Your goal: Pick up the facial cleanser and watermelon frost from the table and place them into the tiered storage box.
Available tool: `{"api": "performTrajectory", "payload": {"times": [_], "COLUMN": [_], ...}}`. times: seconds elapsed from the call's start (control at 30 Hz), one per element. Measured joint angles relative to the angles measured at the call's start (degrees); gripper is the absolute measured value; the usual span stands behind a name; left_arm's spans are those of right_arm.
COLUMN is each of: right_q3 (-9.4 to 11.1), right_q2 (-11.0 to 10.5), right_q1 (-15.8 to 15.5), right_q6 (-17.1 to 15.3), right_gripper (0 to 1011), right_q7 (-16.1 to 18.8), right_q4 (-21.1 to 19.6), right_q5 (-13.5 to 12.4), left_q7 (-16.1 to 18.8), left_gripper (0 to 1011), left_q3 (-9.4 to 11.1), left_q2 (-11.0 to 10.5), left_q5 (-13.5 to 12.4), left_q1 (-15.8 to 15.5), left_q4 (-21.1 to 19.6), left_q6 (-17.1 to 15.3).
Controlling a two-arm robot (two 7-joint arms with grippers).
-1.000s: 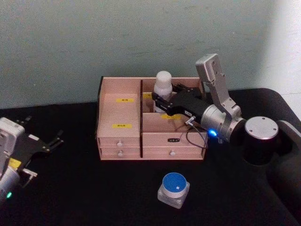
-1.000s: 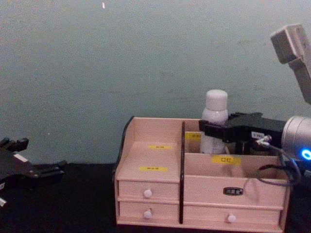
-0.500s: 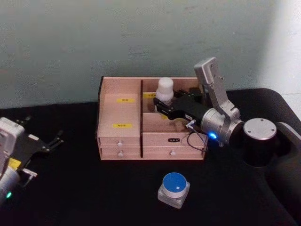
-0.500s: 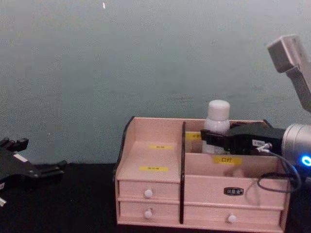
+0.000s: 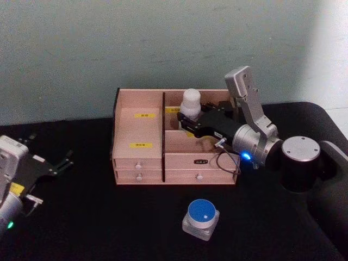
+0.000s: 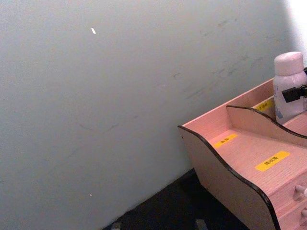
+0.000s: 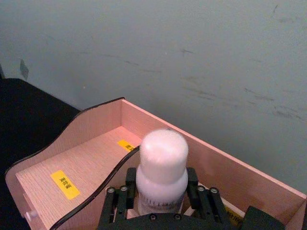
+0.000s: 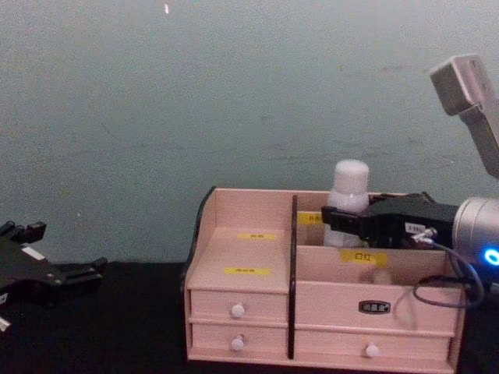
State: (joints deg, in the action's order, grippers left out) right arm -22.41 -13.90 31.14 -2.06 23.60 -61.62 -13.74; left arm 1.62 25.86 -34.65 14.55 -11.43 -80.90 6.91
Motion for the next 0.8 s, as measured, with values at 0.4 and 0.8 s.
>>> {"api": "performTrajectory", "payload": {"times": [0.4,0.8], "right_q3": [0.0,0.2], "right_q2": [-0.1,-0.2], "right_q1": [0.0,-0.5], "right_q6": [0.1,0.3], "right_gripper": [942,1000], "right_q7": [0.0,-0.3], "right_q4": [-0.1,-0.9], "right_q5": [0.0,0.0], "left_q7": [0.0,0.0], "left_gripper": [1001,1001], "left_q3": [0.0,0.0], "left_q2": [0.0,0.0], "left_q5": [0.0,0.0], "left_q1": [0.0,0.0], "left_q4": [0.0,0.0], "left_q6": [0.0,0.0]}}
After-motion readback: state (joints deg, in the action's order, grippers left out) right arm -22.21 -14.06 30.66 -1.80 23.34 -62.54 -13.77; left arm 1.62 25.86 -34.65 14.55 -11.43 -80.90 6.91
